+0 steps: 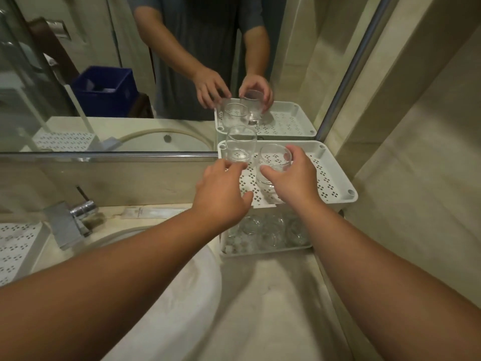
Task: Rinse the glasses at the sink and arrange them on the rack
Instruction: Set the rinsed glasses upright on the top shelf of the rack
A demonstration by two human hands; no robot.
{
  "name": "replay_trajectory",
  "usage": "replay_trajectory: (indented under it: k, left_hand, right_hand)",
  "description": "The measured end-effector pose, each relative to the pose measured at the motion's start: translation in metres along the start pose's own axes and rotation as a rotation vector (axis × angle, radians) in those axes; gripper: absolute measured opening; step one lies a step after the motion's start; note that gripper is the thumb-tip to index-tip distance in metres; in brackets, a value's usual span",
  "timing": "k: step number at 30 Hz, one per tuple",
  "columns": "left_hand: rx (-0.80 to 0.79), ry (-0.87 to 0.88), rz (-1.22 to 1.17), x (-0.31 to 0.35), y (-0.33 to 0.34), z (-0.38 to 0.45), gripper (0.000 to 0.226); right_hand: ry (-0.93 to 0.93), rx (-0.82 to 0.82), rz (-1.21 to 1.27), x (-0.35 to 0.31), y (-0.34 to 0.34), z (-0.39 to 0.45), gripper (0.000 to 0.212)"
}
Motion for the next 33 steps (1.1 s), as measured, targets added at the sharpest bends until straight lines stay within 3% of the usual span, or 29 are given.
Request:
replay_trajectory:
  k: [11, 18, 21, 26, 29, 33]
  left_hand:
    - [-0.003, -0.114, -0.251, -0.016, 0.013, -0.002, 0.053]
    - [0.052, -0.187, -0.474, -0.032, 0.019, -0.016, 0.047]
    - [0.07, -0.308, -0.61, -0.045, 0.031, -0.028, 0.046]
    - [0.012, -0.529, -0.705, -0.072, 0.056, -0.047, 0.045]
    - [-0.032, -0.571, -0.684, -0.084, 0.068, -0.055, 0.046]
    - [-0.118, -0.648, -0.693, -0.091, 0.083, -0.059, 0.049]
  right_hand:
    - [0.026, 0.006, 0.05, 0.008, 0.003, 0.005, 0.087]
    - [-0.304, 0.286, 0.127, -0.017, -0.014, -0.057, 0.046]
    - [-0.439, 0.319, 0.146, -0.016, -0.012, -0.085, 0.027]
    - [-0.425, 0.182, 0.156, 0.004, 0.018, -0.131, 0.018]
    - [-0.231, -0.06, 0.182, 0.024, 0.052, -0.153, 0.025]
    - [-0.073, -0.336, 0.018, 0.044, 0.089, -0.152, 0.041]
Point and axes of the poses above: each hand's wrist, its own z-axis towards the middle knuckle, its own y-axis out of the palm, x = y × z, the point moved 3 cm from there along z, towards the middle knuckle, and after that the axes turned 7 degrees about -y, right-handed, at the moved point
